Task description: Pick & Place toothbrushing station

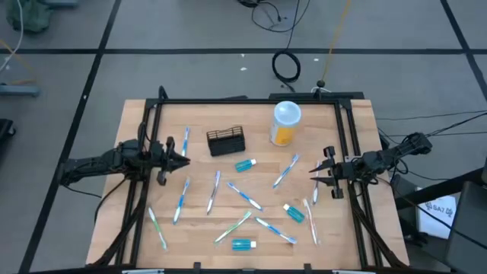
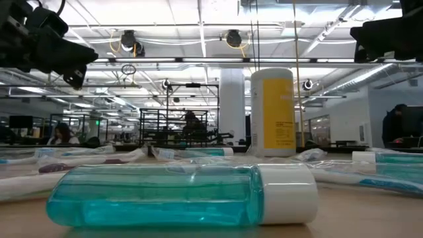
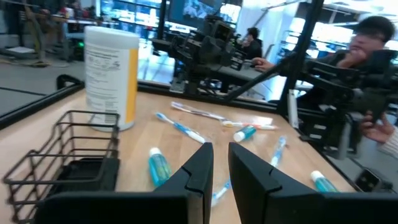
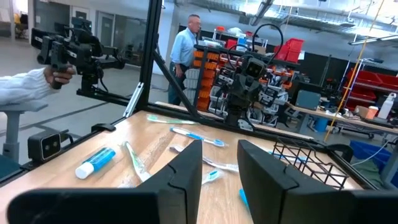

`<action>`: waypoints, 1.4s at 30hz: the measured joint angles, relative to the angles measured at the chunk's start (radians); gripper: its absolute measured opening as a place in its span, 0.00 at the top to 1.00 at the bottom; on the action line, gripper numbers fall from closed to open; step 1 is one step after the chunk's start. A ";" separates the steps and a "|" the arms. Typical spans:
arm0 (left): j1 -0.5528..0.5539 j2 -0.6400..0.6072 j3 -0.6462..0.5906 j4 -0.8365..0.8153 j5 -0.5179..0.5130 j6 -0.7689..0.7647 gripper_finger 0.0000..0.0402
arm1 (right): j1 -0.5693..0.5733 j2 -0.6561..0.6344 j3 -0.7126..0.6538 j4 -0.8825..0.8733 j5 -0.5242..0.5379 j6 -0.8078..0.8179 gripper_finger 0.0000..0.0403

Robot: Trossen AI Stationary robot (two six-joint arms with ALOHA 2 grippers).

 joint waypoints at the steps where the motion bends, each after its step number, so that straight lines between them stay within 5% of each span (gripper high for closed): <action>1: 0.000 0.000 0.000 0.000 -0.012 0.000 0.87 | 0.000 0.000 0.000 -0.001 0.000 -0.001 0.77; 12: 0.000 0.000 0.000 0.062 -0.177 -0.003 0.87 | 0.000 0.000 0.000 -0.002 0.000 -0.001 0.77; 21: 0.020 0.017 0.007 -0.003 -0.559 -0.161 0.87 | 0.000 0.000 0.000 -0.003 -0.001 -0.017 0.77; 32: 0.040 0.277 0.081 -0.010 -0.580 -0.268 0.87 | 0.000 0.000 0.000 -0.003 -0.001 -0.020 0.77; 42: 0.042 0.568 0.220 -0.168 -0.813 -0.372 0.87 | 0.000 0.000 0.000 -0.003 -0.001 -0.037 0.77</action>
